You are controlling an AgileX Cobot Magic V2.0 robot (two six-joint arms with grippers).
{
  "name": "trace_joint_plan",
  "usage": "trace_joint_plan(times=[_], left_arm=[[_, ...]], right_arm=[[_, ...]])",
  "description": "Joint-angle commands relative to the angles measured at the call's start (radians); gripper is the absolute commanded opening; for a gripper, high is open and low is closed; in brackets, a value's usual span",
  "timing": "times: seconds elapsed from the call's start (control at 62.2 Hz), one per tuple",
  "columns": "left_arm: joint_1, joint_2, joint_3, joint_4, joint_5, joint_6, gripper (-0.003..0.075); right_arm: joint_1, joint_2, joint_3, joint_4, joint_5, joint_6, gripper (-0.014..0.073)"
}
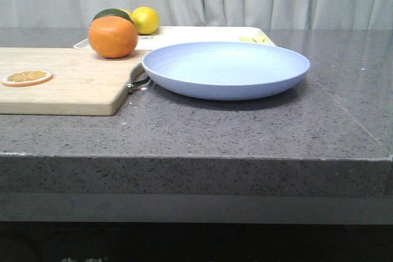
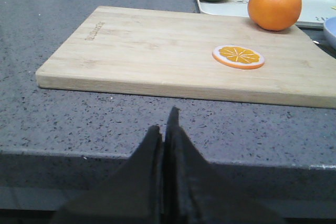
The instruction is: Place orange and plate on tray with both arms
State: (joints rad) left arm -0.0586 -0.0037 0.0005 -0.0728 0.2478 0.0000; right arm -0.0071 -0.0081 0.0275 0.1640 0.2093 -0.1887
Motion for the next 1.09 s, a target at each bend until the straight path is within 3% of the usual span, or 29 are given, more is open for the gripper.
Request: trace_joint_plan(times=[0.0,1.077], left_arm=[[0.000,-0.020,0.007,-0.010,-0.084,0.000,-0.0018],[0.000,-0.020,0.007,-0.002,-0.103,0.000,-0.0018]], right_arm=[[-0.001,-0.023,-0.004,0.000,-0.084,0.000,-0.0069],[-0.002,-0.023,-0.004,0.000,-0.087,0.000,-0.0069]])
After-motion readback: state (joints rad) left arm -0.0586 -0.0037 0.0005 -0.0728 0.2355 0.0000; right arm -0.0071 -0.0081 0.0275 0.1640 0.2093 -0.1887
